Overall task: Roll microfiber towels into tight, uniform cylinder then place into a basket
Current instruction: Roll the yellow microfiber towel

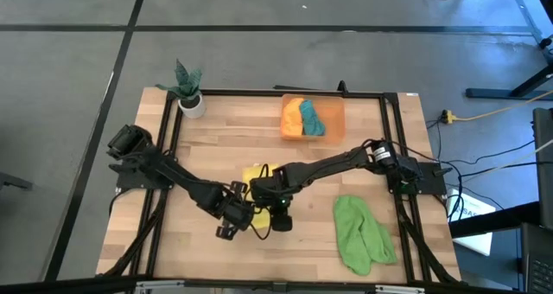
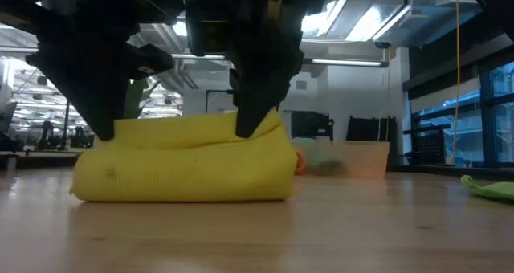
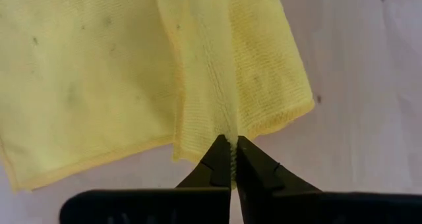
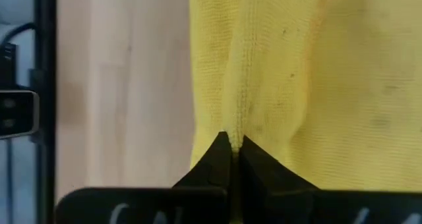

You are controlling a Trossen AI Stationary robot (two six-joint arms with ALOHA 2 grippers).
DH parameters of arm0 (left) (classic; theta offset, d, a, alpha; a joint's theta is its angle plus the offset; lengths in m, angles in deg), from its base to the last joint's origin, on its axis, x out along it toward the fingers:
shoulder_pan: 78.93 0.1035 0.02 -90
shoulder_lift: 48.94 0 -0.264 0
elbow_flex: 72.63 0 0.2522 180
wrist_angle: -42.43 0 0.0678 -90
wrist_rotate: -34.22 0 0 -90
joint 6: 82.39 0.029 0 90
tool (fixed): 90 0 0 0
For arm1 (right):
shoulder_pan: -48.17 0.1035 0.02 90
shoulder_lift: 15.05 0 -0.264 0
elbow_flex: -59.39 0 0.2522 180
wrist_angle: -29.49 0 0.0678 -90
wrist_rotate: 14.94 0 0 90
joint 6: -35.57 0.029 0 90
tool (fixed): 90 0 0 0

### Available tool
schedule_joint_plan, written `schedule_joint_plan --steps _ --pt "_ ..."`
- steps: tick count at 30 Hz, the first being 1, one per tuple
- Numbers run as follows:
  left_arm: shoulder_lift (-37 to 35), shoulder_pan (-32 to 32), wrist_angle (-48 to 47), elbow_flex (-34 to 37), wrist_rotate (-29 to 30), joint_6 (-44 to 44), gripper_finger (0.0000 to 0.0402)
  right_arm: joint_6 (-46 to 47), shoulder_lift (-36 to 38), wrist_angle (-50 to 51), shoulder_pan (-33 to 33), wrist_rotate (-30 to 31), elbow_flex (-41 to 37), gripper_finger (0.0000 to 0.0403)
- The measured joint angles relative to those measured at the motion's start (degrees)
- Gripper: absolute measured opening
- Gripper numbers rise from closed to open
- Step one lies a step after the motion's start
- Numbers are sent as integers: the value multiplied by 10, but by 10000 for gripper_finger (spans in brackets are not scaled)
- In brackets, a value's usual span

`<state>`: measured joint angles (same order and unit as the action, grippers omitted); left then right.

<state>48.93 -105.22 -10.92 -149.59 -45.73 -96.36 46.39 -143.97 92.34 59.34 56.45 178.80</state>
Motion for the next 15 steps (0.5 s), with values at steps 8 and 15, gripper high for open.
schedule_joint_plan --steps 8,15 --pt "1 11 -5 0 24 11 6 -49 -1 11 -6 8 1 17" --pt "1 11 4 -1 48 3 50 -42 -6 20 -6 8 -3 50"
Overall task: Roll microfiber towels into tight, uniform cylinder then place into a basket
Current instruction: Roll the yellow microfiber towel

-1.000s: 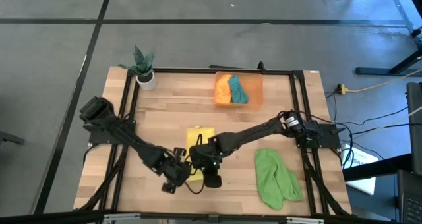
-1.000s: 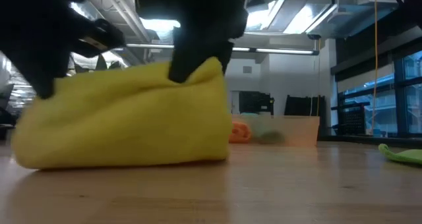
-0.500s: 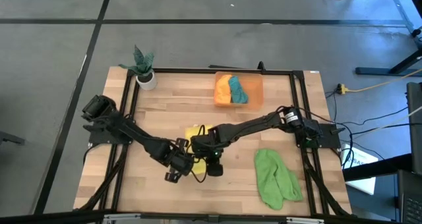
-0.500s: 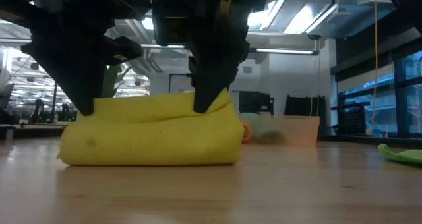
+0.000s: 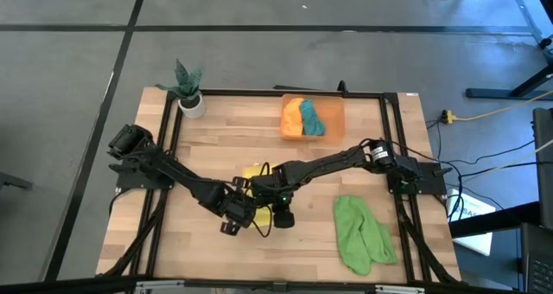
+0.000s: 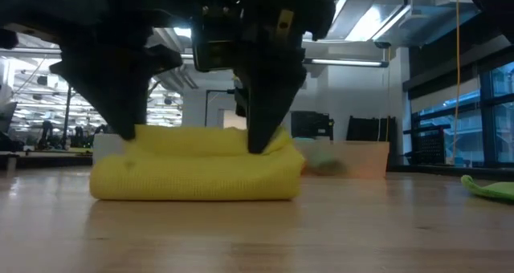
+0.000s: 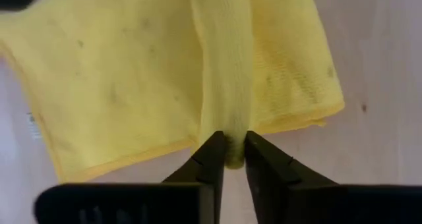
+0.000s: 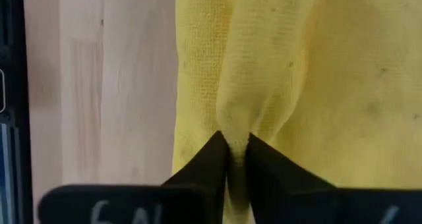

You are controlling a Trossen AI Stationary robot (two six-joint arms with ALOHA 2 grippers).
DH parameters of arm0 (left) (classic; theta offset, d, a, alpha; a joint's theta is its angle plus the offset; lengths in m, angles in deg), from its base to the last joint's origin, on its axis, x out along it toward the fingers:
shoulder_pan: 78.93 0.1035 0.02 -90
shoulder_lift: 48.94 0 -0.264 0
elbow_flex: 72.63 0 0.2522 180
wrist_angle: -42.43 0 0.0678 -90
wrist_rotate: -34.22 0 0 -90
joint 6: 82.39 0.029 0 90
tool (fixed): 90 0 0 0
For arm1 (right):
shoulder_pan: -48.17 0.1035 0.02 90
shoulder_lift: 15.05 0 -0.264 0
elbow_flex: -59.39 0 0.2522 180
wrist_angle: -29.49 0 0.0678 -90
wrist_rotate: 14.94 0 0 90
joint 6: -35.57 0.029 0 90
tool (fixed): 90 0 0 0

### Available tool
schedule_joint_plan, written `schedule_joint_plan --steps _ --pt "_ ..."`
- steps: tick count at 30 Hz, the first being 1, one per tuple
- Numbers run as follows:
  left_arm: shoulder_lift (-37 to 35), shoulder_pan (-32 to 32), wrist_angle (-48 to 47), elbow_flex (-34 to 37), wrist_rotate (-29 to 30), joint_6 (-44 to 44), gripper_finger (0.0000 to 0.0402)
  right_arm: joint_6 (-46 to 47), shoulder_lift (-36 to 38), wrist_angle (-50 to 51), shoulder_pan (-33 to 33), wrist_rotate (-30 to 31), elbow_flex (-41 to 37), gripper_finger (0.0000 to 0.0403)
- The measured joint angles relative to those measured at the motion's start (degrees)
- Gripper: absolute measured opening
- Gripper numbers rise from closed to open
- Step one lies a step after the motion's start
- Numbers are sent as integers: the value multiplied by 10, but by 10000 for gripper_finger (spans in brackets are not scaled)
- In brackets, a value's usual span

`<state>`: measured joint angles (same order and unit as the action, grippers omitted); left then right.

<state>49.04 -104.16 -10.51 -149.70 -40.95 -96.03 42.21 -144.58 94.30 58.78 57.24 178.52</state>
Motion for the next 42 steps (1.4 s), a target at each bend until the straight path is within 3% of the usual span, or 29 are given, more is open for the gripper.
schedule_joint_plan --steps 5,17,30,36,42 --pt "0 0 2 0 8 2 73 -5 0 1 0 0 0 87" --pt "-12 -1 -49 -2 13 -28 75 6 1 -4 -4 2 4 179" --pt "-120 -7 -135 -2 17 -101 74 49 2 56 -18 -1 60 186" --pt "-174 -21 -156 -1 42 -124 72 32 3 120 -4 66 113 186" --pt "-213 -44 -192 -1 90 -161 73 -15 3 119 27 72 154 186"
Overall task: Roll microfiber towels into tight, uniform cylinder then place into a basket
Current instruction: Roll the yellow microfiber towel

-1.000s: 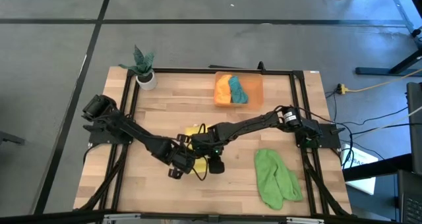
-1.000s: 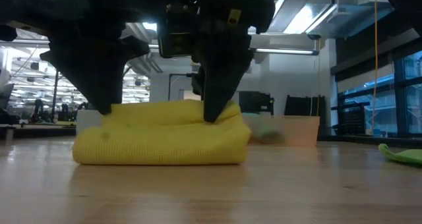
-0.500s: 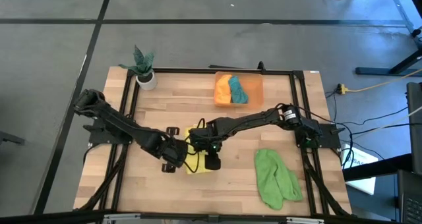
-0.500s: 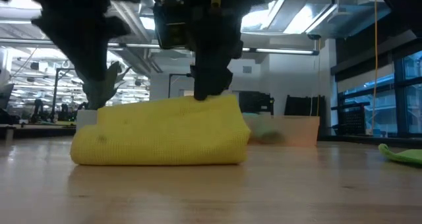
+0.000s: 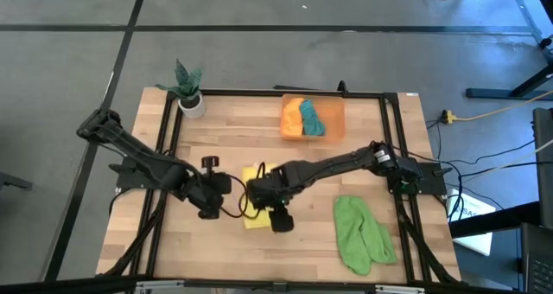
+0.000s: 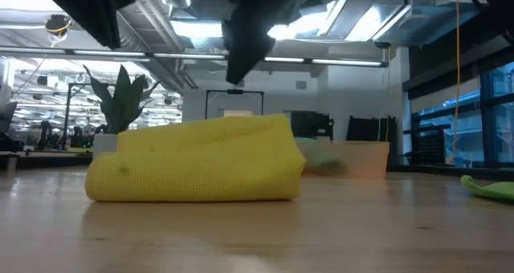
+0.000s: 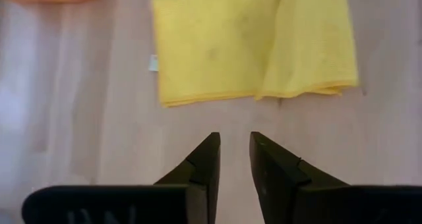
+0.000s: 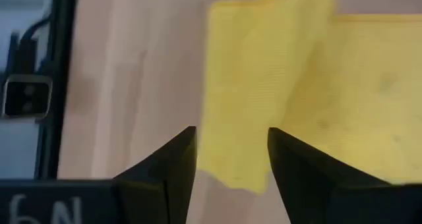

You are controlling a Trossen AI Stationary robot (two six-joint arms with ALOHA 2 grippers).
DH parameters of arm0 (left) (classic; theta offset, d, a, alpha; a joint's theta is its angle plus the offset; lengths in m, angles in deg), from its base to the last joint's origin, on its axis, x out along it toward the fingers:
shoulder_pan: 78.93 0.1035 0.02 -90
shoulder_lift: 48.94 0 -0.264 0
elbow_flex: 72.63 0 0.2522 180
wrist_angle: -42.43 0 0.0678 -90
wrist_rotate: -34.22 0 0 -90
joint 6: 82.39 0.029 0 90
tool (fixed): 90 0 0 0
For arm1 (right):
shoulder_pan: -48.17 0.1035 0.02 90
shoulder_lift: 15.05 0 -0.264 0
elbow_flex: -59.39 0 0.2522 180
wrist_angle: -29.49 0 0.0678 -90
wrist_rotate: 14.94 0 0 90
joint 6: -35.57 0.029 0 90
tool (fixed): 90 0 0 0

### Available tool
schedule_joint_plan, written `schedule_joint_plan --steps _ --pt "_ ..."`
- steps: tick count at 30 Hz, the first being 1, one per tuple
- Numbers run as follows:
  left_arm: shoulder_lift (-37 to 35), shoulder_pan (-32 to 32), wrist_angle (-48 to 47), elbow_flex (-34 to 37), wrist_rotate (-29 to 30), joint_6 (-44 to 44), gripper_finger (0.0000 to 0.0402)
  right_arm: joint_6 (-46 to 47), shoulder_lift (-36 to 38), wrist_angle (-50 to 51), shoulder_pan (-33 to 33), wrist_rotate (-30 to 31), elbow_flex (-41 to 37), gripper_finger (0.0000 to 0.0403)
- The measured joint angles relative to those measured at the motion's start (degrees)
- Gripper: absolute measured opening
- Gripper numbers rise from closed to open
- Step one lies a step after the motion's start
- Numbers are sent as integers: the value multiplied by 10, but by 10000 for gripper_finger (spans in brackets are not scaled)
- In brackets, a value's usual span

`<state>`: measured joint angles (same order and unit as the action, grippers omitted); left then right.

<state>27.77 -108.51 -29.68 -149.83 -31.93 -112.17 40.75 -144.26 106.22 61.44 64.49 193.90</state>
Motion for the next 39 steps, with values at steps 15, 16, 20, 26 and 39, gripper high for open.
schedule_joint_plan --steps 15,16,20,26,39 --pt "0 3 383 256 110 146 70 23 0 28 45 54 -1 186" --pt "0 4 426 273 100 167 70 26 0 28 46 56 -1 186" --pt "0 18 543 325 34 226 70 36 0 27 46 56 -1 186" --pt "9 41 629 363 15 247 70 35 0 3 46 62 -1 186" --pt "121 48 718 369 -25 285 70 35 -20 -107 45 55 -51 186"
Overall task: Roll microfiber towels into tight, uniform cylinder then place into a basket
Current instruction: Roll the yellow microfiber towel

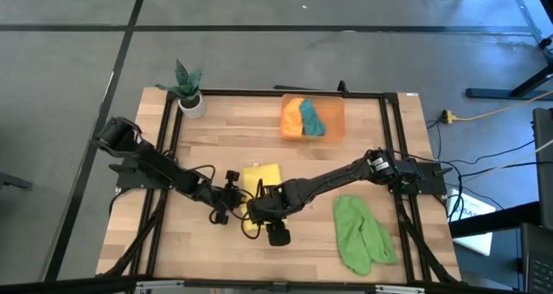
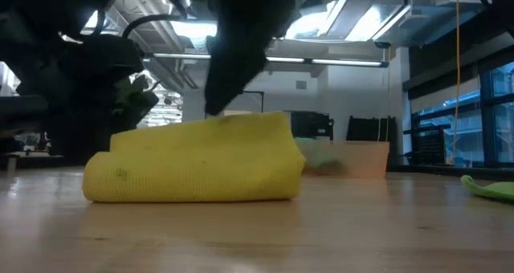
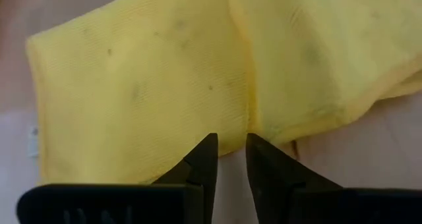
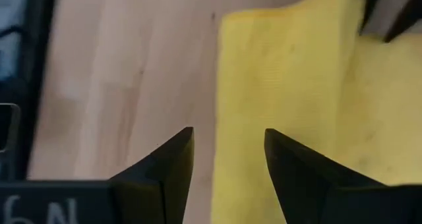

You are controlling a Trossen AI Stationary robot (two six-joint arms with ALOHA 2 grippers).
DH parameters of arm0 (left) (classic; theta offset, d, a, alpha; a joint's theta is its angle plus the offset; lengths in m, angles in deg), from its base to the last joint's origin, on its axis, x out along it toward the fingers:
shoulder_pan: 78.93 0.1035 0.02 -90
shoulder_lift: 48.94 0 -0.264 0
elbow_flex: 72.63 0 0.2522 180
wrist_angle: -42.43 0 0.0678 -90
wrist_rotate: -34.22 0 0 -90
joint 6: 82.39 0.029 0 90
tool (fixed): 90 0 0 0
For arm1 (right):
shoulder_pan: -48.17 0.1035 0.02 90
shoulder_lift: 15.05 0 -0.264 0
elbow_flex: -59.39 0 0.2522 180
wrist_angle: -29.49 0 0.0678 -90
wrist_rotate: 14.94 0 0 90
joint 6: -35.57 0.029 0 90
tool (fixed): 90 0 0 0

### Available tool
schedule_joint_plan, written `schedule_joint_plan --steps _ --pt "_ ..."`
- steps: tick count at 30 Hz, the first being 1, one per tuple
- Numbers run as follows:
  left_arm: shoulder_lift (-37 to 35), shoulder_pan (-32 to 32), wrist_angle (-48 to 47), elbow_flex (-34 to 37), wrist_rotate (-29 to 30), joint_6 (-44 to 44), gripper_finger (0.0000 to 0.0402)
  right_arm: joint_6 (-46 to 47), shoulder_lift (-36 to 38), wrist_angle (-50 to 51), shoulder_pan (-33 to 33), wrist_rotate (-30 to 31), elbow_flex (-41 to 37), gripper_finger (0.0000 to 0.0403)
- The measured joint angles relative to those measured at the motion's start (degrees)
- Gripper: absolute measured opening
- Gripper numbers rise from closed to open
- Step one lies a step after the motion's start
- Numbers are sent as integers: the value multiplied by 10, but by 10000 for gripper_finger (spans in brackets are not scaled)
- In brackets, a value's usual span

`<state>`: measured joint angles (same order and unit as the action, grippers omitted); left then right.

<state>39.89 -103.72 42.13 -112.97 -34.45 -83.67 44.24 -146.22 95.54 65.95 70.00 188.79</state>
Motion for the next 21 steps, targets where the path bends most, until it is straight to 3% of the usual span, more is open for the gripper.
schedule_joint_plan --steps 10,21 --pt "4 -1 1 -21 -60 6 69 -1 1 -47 -11 77 -54 186" --pt "4 -1 -4 -21 -116 5 69 -17 1 -126 -39 80 -109 186"
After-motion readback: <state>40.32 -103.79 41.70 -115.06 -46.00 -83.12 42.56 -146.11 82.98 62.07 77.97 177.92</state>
